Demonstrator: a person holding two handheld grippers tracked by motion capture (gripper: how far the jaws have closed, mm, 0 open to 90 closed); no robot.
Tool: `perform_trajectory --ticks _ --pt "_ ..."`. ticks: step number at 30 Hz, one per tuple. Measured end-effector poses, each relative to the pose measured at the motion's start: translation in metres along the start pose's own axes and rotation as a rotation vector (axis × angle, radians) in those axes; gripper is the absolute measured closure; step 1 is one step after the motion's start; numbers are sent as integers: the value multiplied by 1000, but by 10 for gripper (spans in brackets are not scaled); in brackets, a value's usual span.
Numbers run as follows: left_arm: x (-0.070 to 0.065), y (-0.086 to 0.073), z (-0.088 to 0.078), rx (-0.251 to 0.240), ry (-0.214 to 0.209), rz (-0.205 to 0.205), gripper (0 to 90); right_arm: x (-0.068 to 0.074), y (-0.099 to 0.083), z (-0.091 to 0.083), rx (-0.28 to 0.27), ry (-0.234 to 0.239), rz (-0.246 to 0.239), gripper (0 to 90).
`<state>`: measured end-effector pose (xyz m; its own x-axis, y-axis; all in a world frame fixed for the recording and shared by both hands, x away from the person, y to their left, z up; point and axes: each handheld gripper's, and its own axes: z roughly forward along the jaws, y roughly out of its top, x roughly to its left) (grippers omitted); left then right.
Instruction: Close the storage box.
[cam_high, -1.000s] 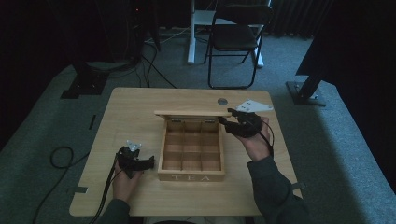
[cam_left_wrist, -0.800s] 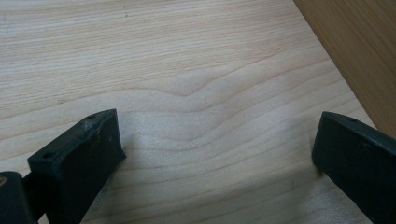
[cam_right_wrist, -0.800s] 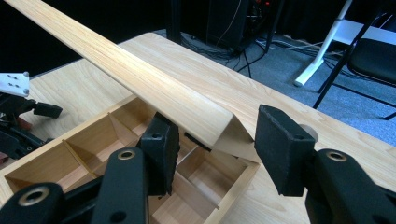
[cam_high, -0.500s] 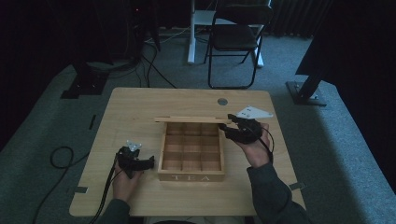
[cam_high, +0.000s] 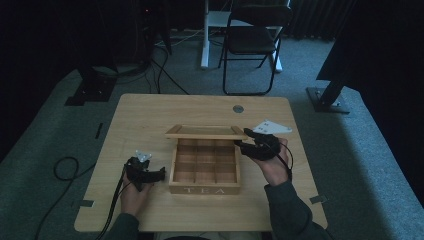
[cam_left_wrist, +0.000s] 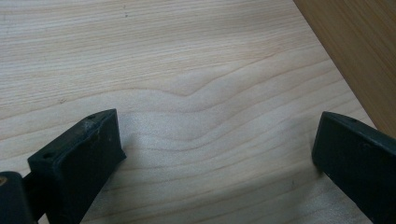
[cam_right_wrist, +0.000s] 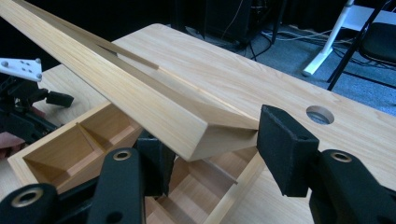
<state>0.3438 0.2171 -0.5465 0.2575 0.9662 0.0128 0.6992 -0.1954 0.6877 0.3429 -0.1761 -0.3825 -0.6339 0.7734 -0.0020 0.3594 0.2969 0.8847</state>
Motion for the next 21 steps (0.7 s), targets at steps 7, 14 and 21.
perform_trajectory --ticks 7,14,21 --pt "0 0 0 0 -1 0 16 4 -8 -1 15 -1 -14 469" --pt "0 0 0 0 -1 -1 16 7 -15 -2 30 6 -17 460" --pt "0 0 0 -2 0 -1 16 8 -20 -2 35 11 -17 456"
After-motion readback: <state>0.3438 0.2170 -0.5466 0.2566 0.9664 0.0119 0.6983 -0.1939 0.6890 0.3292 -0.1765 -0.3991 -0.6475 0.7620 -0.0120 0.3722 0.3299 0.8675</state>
